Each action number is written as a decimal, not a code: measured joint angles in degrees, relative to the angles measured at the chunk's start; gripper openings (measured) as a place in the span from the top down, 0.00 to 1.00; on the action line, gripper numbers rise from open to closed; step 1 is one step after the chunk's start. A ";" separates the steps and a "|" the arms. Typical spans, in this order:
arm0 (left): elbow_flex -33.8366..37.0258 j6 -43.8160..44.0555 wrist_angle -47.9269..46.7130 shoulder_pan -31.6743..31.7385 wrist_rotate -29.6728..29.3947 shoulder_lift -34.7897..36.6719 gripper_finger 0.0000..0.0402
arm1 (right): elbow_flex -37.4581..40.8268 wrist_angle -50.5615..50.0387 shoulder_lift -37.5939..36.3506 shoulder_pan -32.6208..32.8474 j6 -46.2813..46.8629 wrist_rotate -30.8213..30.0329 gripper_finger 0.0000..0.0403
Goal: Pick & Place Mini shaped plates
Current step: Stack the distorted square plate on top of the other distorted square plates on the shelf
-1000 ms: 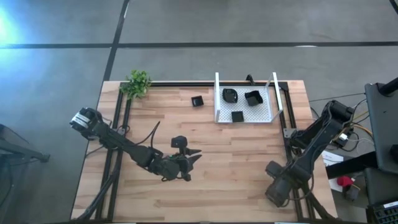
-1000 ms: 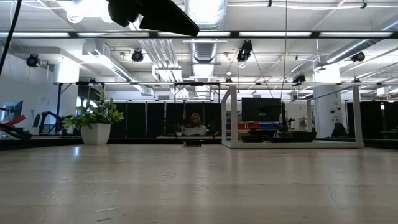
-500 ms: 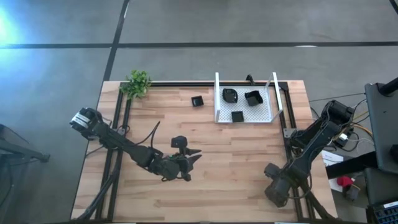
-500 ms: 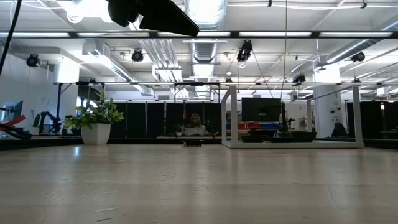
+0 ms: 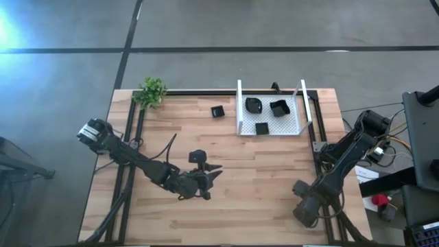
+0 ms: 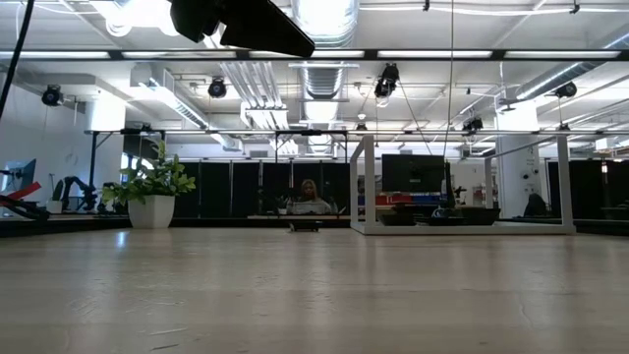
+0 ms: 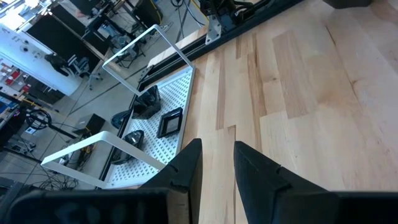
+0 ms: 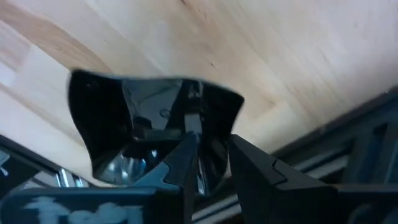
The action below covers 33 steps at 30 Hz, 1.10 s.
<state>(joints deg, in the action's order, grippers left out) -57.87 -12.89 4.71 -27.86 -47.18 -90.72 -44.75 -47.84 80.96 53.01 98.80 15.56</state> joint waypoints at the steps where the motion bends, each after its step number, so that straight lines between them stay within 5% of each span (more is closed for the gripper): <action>1: 0.00 -0.01 0.01 0.00 0.00 0.00 0.78 | 0.00 -0.41 -0.07 0.00 0.02 0.48 0.79; 33: 0.00 0.05 -0.26 0.02 0.00 0.00 0.78 | 1.97 2.82 3.77 0.24 -2.14 -0.72 0.83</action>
<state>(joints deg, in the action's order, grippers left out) -57.87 -12.84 4.45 -27.83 -47.18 -90.72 -42.78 -45.02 84.74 53.25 96.67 14.84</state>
